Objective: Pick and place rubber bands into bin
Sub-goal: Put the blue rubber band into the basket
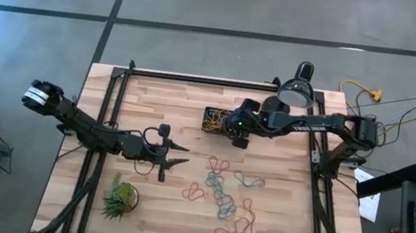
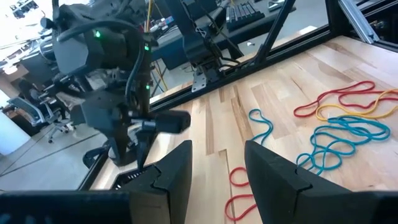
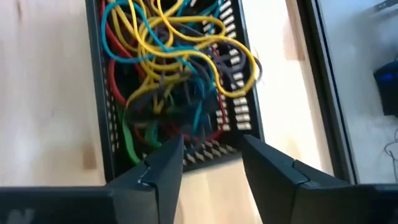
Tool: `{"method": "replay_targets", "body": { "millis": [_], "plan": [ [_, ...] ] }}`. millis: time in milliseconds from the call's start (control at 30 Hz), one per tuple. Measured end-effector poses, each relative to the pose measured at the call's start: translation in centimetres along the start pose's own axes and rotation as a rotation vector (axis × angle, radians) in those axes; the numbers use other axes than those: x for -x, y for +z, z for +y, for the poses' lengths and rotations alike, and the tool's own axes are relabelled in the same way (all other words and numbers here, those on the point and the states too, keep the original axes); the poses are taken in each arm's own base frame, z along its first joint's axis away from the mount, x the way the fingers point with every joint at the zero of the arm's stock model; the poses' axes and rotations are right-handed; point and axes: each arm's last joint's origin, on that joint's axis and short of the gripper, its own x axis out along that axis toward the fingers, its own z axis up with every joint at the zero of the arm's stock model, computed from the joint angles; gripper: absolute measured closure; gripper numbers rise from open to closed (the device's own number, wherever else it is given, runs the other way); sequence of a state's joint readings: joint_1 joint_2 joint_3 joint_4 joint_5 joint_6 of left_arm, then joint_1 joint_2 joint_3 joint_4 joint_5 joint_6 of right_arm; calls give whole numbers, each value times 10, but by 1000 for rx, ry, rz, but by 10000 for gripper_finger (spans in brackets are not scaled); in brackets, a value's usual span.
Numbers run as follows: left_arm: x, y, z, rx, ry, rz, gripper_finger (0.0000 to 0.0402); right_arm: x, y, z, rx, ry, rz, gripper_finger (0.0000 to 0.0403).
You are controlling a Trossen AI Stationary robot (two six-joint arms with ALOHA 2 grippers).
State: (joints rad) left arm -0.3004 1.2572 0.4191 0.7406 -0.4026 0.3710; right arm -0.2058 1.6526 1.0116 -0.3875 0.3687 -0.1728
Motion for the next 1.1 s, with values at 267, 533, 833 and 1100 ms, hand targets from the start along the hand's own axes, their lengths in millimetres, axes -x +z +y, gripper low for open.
{"method": "replay_targets", "body": {
  "millis": [267, 533, 833, 1100],
  "plan": [
    [1, -10, -4, 16, -53, 91, 269, 48, -4, -6, -60, 43, -38, 232],
    [1, -16, -13, 84, -275, 170, 269, 99, -13, 27, -40, 314, -180, 240],
    [-8, -18, -22, 235, -379, 143, 269, 122, -33, 71, -19, 427, -207, 255],
    [-49, -35, -49, 240, -434, 177, 269, 120, -48, 99, -30, 502, -264, 268]
  ]
}}
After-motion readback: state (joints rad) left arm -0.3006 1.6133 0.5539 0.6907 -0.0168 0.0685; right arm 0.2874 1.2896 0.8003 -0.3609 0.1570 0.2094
